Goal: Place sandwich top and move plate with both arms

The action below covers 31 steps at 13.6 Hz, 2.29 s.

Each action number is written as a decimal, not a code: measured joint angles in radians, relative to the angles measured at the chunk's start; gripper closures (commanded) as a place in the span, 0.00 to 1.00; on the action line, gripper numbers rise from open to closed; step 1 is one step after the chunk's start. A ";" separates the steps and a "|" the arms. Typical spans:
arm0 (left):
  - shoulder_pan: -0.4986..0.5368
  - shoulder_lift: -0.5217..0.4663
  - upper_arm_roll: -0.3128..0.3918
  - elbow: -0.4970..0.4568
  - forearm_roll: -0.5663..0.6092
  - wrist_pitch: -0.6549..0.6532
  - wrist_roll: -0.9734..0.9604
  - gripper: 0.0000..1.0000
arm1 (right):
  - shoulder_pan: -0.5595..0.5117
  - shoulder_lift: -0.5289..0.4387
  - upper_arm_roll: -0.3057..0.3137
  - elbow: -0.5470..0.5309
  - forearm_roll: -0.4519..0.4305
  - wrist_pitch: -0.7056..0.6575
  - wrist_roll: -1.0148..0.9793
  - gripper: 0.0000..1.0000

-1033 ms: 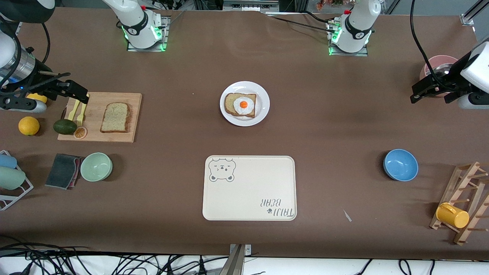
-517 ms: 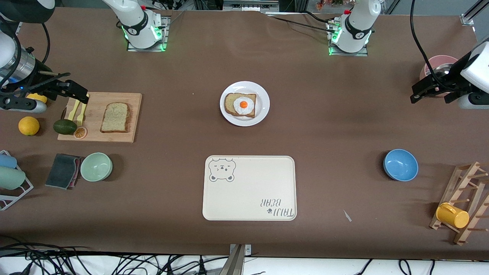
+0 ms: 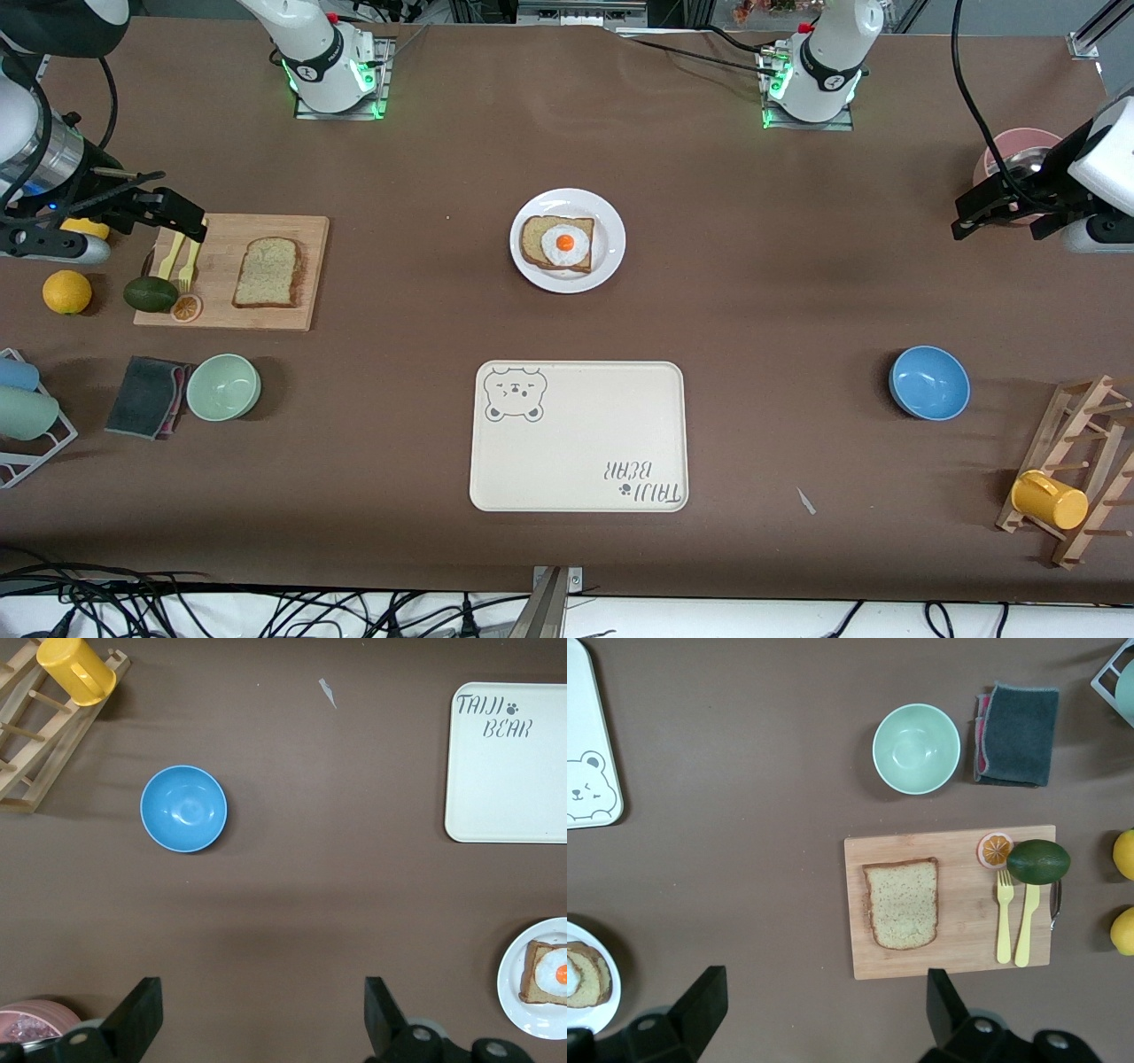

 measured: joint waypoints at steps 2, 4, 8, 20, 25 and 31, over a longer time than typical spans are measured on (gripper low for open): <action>0.000 0.000 0.000 0.000 0.000 0.000 0.000 0.00 | 0.000 0.007 0.000 0.000 0.000 0.002 0.000 0.00; 0.000 0.000 0.000 0.000 0.000 0.000 0.000 0.00 | 0.000 0.012 0.000 0.000 0.000 0.001 -0.002 0.00; 0.000 0.000 0.000 0.000 0.000 0.000 0.000 0.00 | 0.000 0.032 0.000 -0.001 0.000 -0.003 -0.002 0.01; 0.000 0.000 0.000 0.000 0.000 0.000 0.000 0.00 | 0.001 -0.011 0.025 -0.669 -0.029 0.564 0.037 0.02; 0.000 0.000 0.000 0.000 0.000 0.000 0.000 0.00 | 0.001 0.125 0.026 -0.710 -0.290 0.677 0.281 0.09; 0.000 0.000 0.002 0.000 0.000 0.000 0.000 0.00 | 0.002 0.216 0.026 -0.706 -0.310 0.737 0.332 0.42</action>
